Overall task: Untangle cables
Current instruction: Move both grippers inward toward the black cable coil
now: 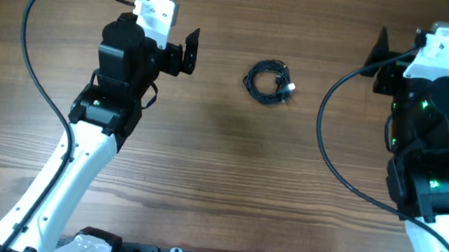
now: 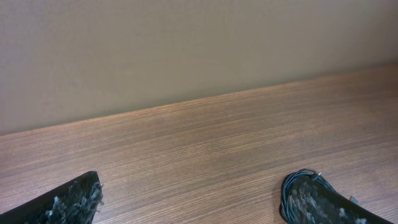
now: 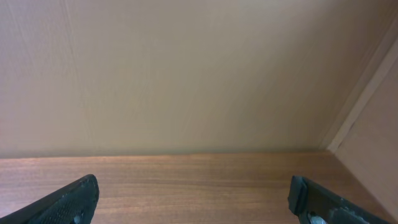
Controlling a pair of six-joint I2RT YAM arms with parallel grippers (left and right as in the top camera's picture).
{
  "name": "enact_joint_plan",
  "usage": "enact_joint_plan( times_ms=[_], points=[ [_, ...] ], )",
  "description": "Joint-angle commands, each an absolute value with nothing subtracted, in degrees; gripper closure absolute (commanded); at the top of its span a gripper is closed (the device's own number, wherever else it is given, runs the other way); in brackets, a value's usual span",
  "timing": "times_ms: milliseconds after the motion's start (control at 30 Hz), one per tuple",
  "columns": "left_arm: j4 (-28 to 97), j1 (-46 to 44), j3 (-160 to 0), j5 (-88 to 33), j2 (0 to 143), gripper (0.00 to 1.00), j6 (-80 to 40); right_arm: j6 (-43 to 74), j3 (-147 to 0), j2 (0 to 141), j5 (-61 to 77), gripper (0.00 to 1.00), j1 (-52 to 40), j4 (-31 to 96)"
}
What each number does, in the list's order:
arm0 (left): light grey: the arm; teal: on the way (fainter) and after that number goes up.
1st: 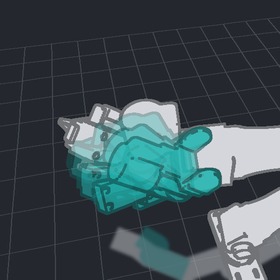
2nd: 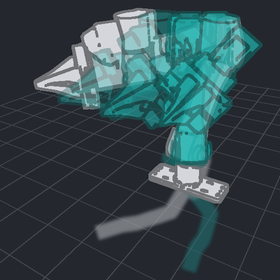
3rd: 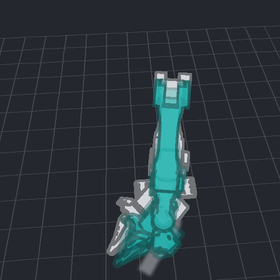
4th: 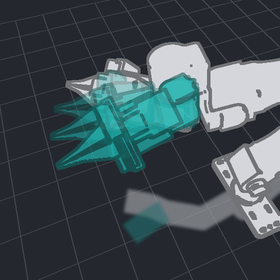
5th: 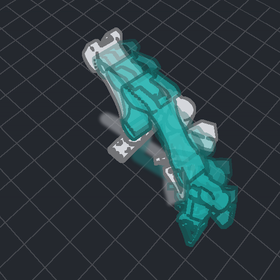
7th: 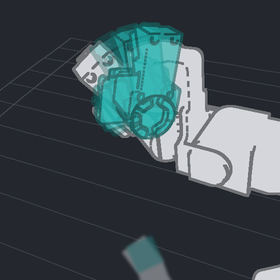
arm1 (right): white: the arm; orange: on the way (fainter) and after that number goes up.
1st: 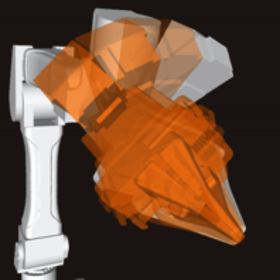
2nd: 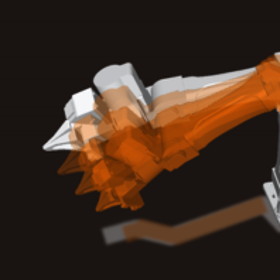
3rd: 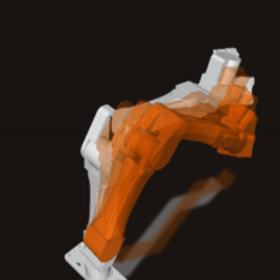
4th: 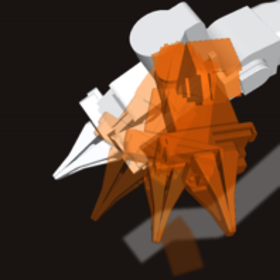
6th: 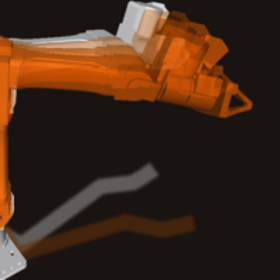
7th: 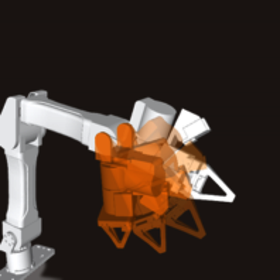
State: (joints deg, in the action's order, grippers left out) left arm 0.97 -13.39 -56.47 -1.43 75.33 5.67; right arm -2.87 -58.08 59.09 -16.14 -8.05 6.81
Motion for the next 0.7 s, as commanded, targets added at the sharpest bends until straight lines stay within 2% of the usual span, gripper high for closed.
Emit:
enact_joint_plan(
  times_ms=[0,333,467,567,667],
  points=[
    [1.0,-13.4,-56.1,-2.1,74.3,0.0,4.5,-2.5,-54.2,54.6,-16.5,0.0,-8.2,4.9],
    [16.5,-13.2,-56.1,3.7,71.9,0.0,7.5,-2.6,-52.4,55.0,-16.5,0.0,-8.2,3.4],
    [17.0,-12.4,-56.1,3.5,61.8,0.0,8.3,-2.5,-52.4,54.5,-16.5,0.0,-8.2,2.6],
    [18.5,-7.6,-54.7,3.0,52.3,0.0,6.1,-2.4,-52.4,53.7,-15.8,0.0,-8.2,2.3],
    [16.5,-2.7,-49.9,-2.5,46.9,0.0,5.4,-1.3,-52.4,53.8,-14.1,0.0,-8.2,2.5]
  ],
)
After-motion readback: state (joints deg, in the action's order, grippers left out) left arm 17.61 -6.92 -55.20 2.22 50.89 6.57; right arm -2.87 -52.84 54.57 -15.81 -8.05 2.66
